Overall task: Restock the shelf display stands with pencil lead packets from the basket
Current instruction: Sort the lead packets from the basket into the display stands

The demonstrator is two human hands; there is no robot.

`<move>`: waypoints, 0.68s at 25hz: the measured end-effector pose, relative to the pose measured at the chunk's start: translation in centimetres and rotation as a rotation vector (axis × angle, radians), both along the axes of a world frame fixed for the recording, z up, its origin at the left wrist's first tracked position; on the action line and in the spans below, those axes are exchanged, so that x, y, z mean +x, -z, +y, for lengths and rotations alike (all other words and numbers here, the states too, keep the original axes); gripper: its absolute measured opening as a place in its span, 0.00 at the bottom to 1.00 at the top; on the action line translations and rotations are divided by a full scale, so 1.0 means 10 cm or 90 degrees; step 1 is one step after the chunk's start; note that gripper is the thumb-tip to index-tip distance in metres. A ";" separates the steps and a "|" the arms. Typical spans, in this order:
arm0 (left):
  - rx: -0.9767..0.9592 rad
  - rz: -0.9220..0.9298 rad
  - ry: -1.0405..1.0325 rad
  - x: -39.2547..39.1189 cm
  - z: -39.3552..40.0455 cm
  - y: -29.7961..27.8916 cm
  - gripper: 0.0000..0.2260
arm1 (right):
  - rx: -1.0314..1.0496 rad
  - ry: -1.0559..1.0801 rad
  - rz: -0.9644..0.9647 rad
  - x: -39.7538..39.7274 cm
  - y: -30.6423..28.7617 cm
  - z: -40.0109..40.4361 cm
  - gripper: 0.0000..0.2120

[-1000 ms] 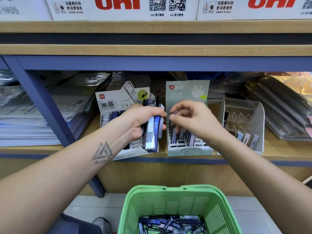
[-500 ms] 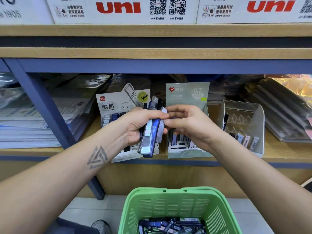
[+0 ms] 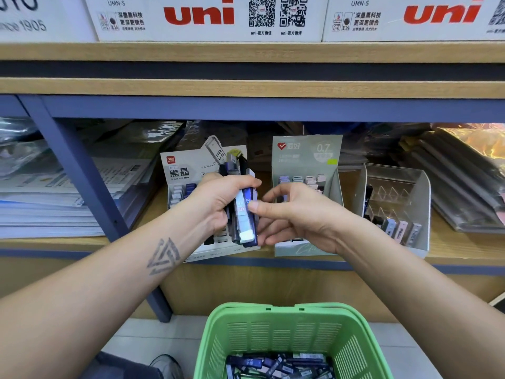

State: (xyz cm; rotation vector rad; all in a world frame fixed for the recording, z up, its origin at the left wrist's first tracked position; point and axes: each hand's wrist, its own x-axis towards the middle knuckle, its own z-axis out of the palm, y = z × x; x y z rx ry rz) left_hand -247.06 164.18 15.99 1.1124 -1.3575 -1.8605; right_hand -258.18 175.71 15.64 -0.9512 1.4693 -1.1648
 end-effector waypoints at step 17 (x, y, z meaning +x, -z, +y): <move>-0.049 0.041 -0.121 0.34 -0.28 -0.20 0.16 | -0.059 -0.103 -0.011 0.16 -0.02 -0.08 0.40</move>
